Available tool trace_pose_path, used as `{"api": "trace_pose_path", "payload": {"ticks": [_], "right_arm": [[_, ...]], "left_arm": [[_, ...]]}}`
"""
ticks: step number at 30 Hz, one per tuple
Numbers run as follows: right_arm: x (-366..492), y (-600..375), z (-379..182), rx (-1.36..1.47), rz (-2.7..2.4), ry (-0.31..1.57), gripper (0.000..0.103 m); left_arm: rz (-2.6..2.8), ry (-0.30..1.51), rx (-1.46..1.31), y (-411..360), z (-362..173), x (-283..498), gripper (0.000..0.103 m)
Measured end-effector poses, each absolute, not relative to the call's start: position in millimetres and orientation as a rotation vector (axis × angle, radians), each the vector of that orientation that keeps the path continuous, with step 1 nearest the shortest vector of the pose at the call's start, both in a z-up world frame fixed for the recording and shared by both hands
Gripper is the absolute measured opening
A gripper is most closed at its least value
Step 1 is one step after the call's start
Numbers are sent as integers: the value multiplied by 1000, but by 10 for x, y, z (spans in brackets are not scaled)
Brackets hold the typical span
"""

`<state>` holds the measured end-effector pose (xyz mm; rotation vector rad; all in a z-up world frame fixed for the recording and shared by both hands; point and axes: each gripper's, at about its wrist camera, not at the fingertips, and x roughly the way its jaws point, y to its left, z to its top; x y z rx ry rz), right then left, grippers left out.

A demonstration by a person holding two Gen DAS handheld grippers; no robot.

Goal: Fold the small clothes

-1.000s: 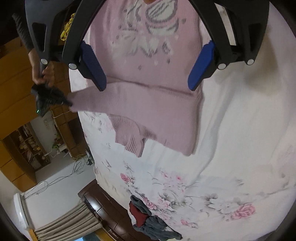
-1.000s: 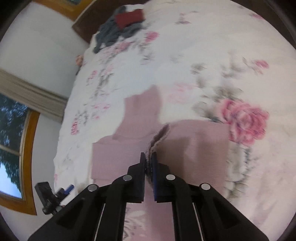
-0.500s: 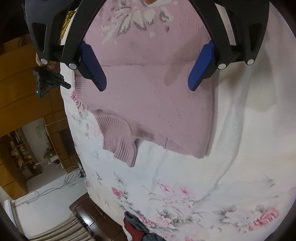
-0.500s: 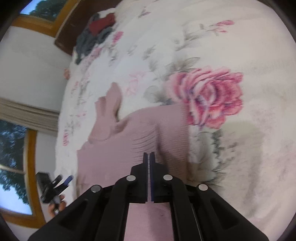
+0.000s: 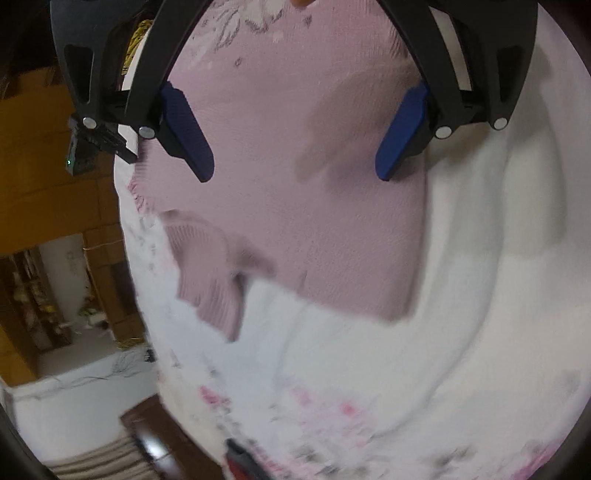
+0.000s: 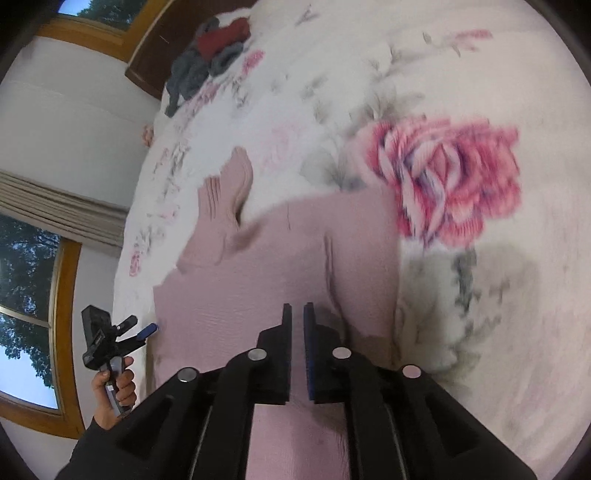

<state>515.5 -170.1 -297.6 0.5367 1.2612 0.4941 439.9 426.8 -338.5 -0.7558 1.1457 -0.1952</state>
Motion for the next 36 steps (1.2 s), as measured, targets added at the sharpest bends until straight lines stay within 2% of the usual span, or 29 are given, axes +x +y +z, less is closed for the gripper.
{"api": "trace_pose_path", "payload": {"ticks": [2,4,7,9,12,14,15,17,23,29,31,32,34,36], "right_arm": [[5236,-1703,-3103,503,448,1316,13],[5275,-1698,-3168,467,425,1354,6],[5361,-1682,-2983,458,442,1319,20],[5537,-1628,-2830,481,464,1277,21],[5869,-1421,-2713,506,493,1236,30],[6081,-1235,-2710,533,512,1222,42],[6157,-1150,-2721,537,516,1218,43],[6348,-938,-2783,534,521,1212,52],[6716,-490,-3059,448,531,1217,52],[6930,-360,-3254,462,534,1195,52],[6974,-254,-3316,458,545,1191,52],[6987,-206,-3338,455,549,1191,52],[7008,-95,-3372,449,555,1189,51],[7005,19,-3389,422,558,1196,37]], "left_arm": [[-141,1196,-721,4291,-3486,4495,89],[-129,1260,-734,4334,-3638,4598,88],[-141,1261,-686,4321,-3519,4789,88],[-163,1230,-657,4300,-3408,4940,88],[-210,1166,-591,4115,-3229,5472,88],[-225,1160,-576,4003,-3227,5698,88],[-239,1164,-566,3920,-3255,5856,88],[-270,1172,-557,3787,-3322,6061,86],[-323,1188,-511,3428,-3603,6534,68],[-355,1151,-530,3354,-3751,6705,64],[-358,1148,-523,3345,-3779,6739,59],[-359,1145,-518,3341,-3784,6749,53],[-349,1141,-496,3335,-3787,6758,37],[-342,1145,-491,3329,-3794,6769,13]]}}
